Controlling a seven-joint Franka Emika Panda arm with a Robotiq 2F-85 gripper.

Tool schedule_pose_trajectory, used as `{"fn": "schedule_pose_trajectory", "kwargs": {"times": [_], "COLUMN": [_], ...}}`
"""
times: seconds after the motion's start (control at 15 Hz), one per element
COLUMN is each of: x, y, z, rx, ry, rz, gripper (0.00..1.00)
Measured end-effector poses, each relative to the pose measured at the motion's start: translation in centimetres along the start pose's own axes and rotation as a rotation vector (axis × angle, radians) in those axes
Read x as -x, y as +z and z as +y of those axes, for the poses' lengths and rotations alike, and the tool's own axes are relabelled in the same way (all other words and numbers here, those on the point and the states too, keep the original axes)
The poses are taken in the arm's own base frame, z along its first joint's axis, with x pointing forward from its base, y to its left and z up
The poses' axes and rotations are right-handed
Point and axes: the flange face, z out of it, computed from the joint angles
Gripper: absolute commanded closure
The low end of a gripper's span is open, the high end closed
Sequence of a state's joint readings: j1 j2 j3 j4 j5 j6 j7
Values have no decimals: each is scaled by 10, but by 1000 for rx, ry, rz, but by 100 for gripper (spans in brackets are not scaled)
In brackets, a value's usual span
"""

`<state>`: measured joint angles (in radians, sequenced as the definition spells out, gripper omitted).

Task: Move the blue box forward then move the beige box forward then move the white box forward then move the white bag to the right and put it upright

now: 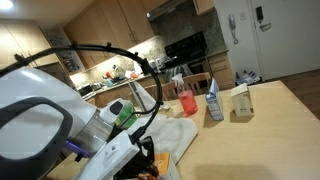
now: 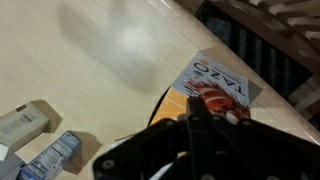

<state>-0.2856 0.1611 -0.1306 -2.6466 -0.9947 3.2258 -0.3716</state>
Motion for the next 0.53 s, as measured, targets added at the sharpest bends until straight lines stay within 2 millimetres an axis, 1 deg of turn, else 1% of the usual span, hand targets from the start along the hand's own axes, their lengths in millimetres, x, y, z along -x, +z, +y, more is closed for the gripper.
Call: {"fn": "schedule_pose_trajectory", "kwargs": {"times": [0.33, 0.53], "x": [-5, -11], "y": [3, 9], "z": [5, 16], "rx": [4, 16], "ry": [2, -6], "rz": [3, 6], "gripper": [100, 100]}}
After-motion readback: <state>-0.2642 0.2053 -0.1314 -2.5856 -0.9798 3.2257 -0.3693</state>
